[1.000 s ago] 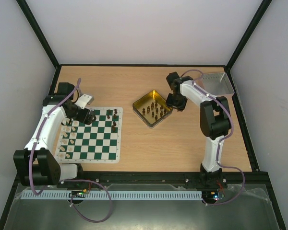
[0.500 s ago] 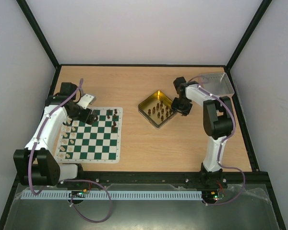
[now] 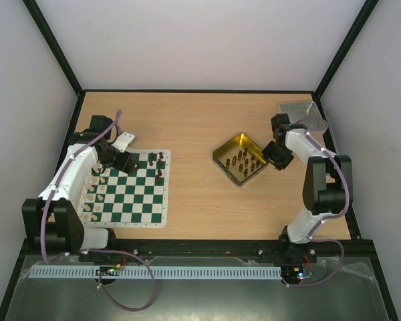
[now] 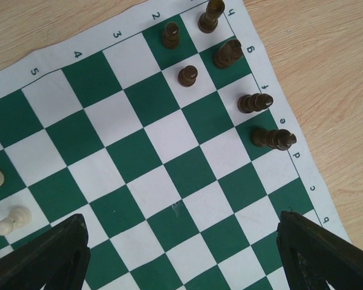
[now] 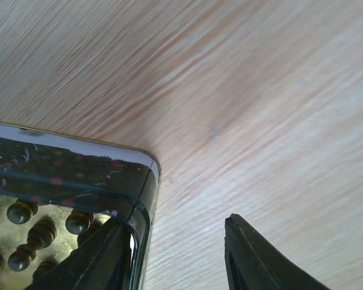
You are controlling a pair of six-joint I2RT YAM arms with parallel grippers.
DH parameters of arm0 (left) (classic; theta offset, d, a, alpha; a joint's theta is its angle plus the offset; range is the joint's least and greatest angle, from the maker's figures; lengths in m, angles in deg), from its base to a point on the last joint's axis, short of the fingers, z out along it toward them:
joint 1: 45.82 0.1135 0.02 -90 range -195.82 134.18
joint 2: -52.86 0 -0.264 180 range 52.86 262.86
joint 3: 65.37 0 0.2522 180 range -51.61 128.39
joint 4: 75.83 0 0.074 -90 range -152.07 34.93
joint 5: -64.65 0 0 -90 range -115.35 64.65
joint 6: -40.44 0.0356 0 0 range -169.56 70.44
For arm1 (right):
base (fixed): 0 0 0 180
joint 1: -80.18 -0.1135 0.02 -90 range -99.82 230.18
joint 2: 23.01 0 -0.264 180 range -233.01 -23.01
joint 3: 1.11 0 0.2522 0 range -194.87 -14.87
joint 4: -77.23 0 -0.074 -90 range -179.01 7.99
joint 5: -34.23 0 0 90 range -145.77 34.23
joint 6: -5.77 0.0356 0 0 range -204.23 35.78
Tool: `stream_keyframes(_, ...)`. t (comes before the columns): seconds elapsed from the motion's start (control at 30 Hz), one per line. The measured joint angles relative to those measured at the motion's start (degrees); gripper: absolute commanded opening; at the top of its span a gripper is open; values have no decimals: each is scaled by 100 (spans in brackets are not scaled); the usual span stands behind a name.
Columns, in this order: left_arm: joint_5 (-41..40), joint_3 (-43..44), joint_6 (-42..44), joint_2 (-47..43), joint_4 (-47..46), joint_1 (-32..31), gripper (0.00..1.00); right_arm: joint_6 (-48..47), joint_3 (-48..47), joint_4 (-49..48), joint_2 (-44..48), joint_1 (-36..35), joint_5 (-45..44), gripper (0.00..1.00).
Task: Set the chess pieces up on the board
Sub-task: Move the storage box to the center of the board.
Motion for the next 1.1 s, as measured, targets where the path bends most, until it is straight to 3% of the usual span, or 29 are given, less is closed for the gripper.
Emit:
stream_keyframes(0.6,-63,0,-127,321,-208,-365,86,330,1078,-122,675,1226,44,37)
stream_keyframes(0.83,-157,0,-127,321,-210,-376,86,855,1351,-85,1596,1349,-149,37)
stream_keyframes(1.1,-205,-7,-127,289,-212,-404,86,1060,1241,118,1943,1399,-249,42)
